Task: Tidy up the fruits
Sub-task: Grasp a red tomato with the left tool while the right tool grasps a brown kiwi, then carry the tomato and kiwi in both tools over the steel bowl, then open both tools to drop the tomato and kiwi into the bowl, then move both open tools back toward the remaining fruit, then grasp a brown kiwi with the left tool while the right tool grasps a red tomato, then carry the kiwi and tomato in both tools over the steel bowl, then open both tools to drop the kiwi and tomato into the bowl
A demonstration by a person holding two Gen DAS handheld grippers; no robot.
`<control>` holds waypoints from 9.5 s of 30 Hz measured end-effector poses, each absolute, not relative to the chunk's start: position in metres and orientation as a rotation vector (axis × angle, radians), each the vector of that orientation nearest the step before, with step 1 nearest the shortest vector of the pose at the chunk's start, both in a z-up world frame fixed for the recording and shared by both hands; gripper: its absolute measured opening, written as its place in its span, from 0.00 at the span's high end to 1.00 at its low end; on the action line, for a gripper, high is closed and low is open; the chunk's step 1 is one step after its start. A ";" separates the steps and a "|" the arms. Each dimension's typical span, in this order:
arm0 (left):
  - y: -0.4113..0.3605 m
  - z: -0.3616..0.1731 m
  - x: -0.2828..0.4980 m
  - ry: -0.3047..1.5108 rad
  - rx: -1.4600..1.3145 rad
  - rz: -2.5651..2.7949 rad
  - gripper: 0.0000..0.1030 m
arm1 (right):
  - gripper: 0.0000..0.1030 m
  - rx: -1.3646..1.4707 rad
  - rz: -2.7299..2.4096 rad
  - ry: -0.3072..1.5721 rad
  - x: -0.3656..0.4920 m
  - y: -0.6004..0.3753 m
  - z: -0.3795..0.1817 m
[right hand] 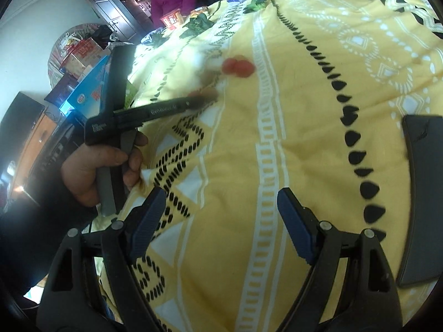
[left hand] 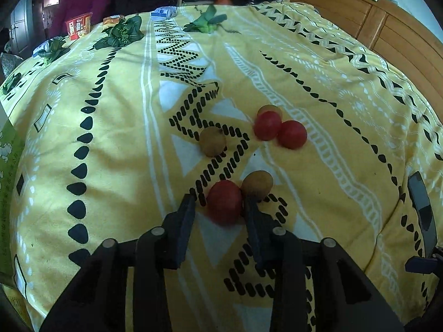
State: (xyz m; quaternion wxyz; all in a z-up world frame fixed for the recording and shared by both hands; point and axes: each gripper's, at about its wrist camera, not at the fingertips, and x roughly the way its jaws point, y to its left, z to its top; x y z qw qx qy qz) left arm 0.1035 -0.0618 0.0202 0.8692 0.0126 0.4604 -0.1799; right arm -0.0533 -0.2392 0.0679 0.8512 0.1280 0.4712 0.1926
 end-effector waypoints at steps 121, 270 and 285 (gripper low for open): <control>0.464 0.147 -0.250 0.550 -0.568 0.620 0.34 | 0.37 -0.487 1.086 0.765 -0.144 0.329 0.179; 0.474 0.148 -0.243 0.548 -0.543 0.596 0.78 | 0.69 -0.531 1.039 0.736 -0.143 0.334 0.184; 0.449 0.177 -0.250 0.511 -0.490 0.667 0.26 | 0.25 -0.449 1.041 0.659 -0.149 0.303 0.214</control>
